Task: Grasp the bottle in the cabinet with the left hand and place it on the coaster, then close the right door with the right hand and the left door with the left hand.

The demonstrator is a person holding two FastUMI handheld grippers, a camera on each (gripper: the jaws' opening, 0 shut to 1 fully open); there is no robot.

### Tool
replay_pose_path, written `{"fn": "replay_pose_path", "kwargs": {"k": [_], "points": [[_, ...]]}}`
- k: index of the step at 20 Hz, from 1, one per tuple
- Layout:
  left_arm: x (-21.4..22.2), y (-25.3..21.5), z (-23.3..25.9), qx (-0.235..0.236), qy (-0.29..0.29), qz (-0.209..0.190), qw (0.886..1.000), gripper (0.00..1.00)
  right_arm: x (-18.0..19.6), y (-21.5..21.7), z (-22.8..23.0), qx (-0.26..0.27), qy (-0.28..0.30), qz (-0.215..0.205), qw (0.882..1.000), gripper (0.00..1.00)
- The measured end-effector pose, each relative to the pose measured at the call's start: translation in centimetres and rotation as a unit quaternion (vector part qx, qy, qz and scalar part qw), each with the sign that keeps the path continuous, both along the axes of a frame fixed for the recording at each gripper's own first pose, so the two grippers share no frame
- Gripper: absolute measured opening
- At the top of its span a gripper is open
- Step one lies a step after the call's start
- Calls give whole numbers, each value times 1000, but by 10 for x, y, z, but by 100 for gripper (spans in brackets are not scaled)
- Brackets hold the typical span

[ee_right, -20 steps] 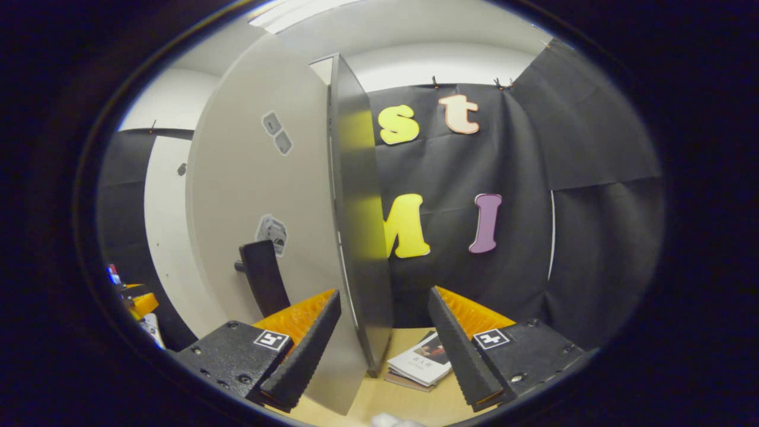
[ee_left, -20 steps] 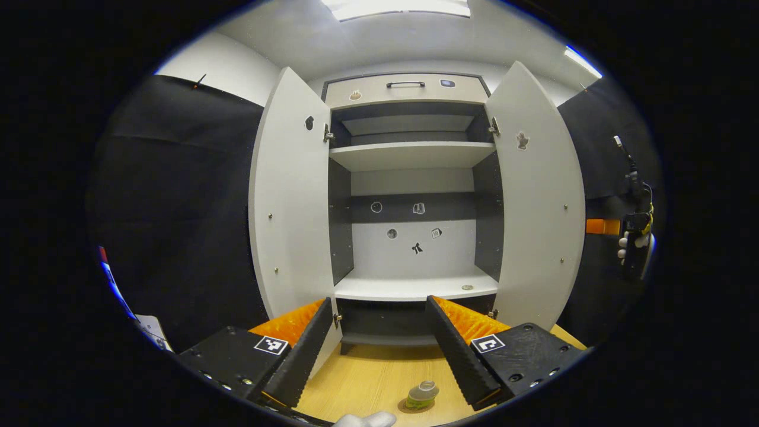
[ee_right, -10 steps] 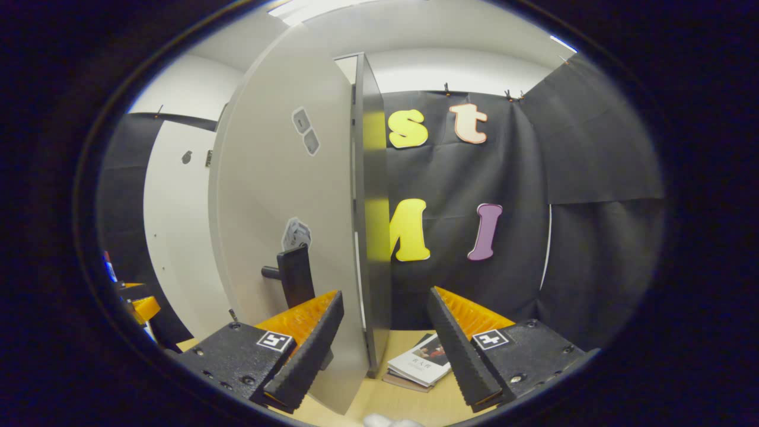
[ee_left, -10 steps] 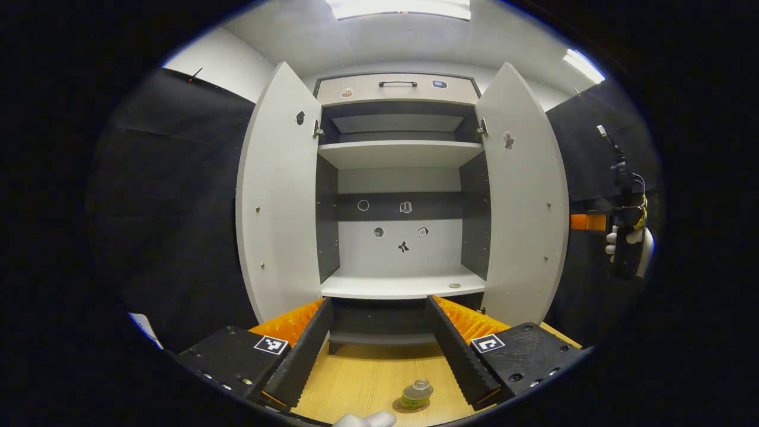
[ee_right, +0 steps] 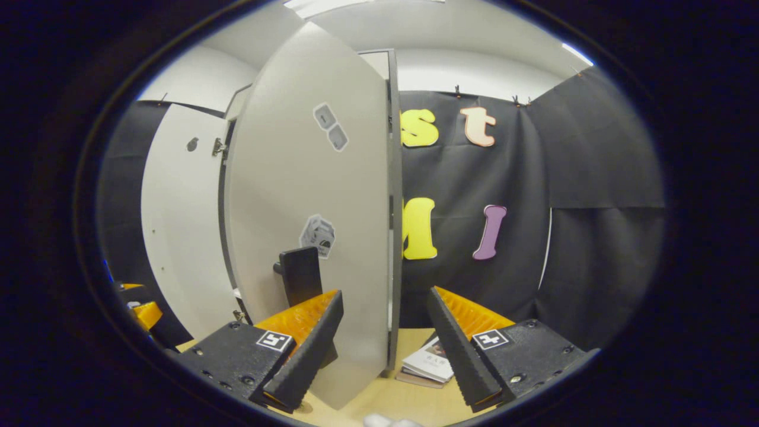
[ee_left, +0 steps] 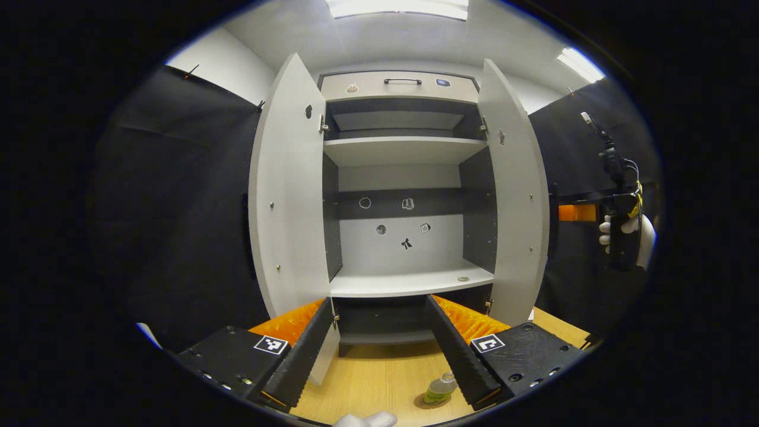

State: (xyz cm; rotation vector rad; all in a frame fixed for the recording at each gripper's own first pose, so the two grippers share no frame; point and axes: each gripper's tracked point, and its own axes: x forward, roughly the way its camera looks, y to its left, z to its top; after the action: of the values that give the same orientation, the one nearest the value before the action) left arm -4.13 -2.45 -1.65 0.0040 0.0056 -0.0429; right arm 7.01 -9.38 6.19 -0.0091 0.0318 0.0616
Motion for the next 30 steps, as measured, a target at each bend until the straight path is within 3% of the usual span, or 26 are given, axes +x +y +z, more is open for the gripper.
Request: {"fn": "replay_pose_path", "kwargs": {"k": [6,14,24,30], "points": [[-1,16,-3,-9,0,-6,1000,96,12,48,-17,-1,12,28,1000,96],[2,28,-4,-15,1,-15,1000,96,-1,96,-29,-14,24,73,997,96],[15,51,-2,-27,-2,-21,999,96,-25,113,-60,-9,49,63,997,94],[21,97,1,-21,-4,3,1000,96,-43,122,-76,-3,67,54,996,96]]}}
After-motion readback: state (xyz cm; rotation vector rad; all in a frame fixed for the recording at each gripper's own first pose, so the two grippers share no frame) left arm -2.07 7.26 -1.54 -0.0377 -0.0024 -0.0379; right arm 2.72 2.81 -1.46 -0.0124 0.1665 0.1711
